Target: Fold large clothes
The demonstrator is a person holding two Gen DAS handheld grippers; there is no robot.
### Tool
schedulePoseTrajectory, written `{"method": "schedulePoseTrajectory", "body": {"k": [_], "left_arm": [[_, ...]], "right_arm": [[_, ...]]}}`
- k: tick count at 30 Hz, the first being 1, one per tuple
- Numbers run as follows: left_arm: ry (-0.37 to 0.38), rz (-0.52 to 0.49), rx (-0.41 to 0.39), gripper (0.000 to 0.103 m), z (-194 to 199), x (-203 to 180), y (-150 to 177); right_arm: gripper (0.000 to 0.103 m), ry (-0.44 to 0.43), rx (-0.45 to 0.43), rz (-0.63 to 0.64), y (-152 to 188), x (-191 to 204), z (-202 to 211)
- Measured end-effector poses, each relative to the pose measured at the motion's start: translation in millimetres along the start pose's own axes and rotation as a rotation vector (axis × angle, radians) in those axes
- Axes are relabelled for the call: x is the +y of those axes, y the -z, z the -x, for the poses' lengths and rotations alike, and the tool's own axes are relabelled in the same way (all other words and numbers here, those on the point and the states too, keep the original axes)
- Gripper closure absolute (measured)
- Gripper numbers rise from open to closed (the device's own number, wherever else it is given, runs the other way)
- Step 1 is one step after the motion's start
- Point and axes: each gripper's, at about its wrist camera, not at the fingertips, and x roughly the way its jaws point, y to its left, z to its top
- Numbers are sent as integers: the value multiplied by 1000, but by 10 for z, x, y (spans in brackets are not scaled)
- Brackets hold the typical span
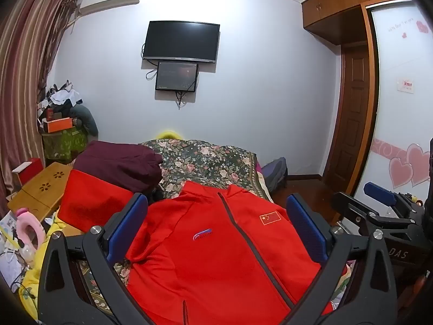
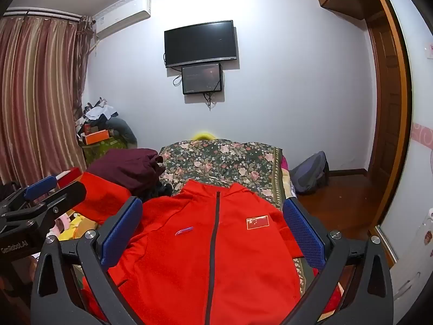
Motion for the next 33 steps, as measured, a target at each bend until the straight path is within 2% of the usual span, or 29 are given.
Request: {"method": "schedulePoseTrajectory", "body": {"k": [2, 4, 7, 33], "left_arm": [[1, 8, 3, 0, 1, -3, 5], [-5, 5, 49, 0, -109, -14, -18], [6, 37, 12, 0, -84, 118, 4], [-6, 10, 10, 0, -67, 12, 27]], "right_arm": [[0, 0, -3, -1, 1, -1, 2], [0, -1, -3, -1, 3, -2, 5], [0, 1, 3, 0, 1, -1, -1], [0, -1, 20, -3, 50, -32, -36]]}}
